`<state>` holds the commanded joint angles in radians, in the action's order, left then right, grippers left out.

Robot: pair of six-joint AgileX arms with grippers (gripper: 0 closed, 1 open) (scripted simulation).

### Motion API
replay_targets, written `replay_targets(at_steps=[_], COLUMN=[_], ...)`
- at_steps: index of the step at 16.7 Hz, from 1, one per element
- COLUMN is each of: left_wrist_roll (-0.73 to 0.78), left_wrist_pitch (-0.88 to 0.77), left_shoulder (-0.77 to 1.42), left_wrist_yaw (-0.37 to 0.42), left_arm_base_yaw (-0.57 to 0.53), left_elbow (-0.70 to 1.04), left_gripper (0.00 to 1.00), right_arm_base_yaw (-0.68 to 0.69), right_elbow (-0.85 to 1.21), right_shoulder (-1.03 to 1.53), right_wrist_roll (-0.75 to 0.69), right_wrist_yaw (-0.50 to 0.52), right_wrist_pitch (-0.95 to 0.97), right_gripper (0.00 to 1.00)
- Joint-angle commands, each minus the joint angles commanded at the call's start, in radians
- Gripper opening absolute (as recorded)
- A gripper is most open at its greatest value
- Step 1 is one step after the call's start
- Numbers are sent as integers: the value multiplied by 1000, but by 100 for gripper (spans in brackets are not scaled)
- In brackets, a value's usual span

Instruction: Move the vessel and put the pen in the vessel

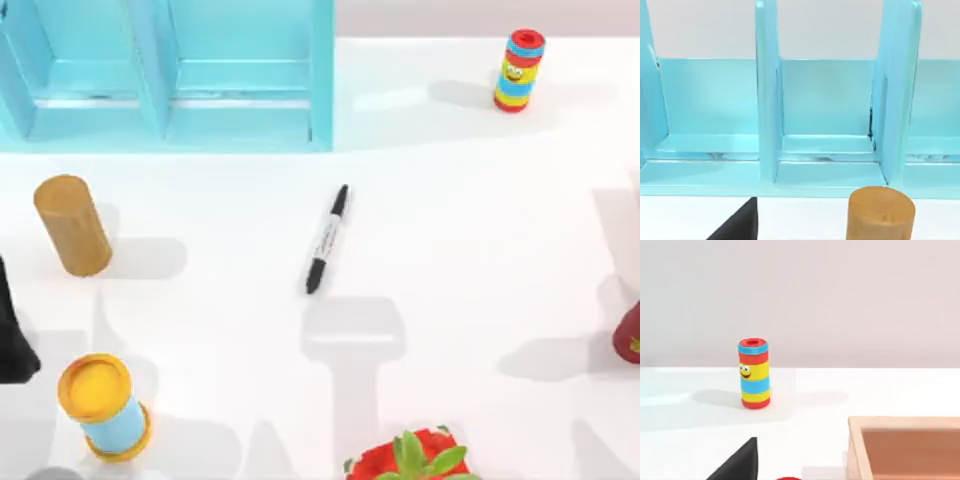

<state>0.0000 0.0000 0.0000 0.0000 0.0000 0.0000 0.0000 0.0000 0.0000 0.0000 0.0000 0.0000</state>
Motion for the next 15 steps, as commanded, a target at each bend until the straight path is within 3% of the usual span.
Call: replay_targets(at_steps=[7, 15], left_wrist_roll=[0, 0], left_wrist_pitch=[0, 0], left_shoulder=[0, 0], left_wrist_yaw=[0, 0], left_arm_base_yaw=[0, 0], left_elbow=[0, 0], left_gripper=[100, 100], right_arm_base_yaw=[-48, -230], right_elbow=[149, 752], right_shoulder=[156, 840], right_wrist_roll=[-47, -226], right_wrist_yaw=[1, 1], right_wrist_pitch=[-128, -619], right_gripper=[100, 100])
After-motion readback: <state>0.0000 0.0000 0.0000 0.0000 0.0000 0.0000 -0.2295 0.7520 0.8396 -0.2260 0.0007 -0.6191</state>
